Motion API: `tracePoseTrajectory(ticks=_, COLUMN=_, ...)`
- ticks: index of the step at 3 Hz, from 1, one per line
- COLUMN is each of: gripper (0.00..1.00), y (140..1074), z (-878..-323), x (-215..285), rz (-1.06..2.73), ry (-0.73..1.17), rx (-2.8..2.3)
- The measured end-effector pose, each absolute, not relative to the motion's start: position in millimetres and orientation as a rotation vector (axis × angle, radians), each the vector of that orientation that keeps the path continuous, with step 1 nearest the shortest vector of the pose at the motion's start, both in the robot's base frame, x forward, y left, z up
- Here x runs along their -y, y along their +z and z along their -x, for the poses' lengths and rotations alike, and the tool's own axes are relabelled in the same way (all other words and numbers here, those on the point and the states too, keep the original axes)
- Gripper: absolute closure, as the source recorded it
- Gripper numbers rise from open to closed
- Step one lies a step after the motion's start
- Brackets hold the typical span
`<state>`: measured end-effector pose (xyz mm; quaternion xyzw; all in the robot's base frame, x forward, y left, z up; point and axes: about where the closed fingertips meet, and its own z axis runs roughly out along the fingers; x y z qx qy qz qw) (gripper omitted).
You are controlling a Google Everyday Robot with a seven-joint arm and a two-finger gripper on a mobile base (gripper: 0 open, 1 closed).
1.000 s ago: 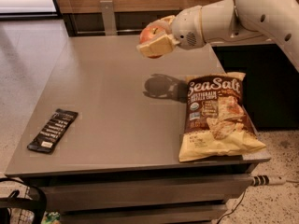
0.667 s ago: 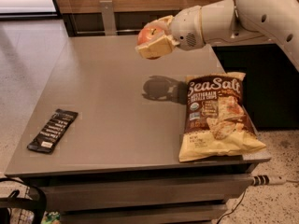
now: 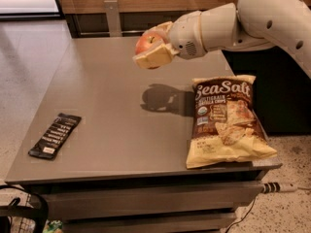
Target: Move apple near rxbar chocolate
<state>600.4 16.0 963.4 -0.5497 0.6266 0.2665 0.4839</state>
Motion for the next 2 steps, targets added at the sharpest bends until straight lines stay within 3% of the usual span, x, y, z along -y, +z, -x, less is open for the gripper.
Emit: tracePoseTrajectory(ticks=2, gripper=1.00, y=932, z=-522, x=-77, rz=1.482, ry=0.614, rx=-1.589)
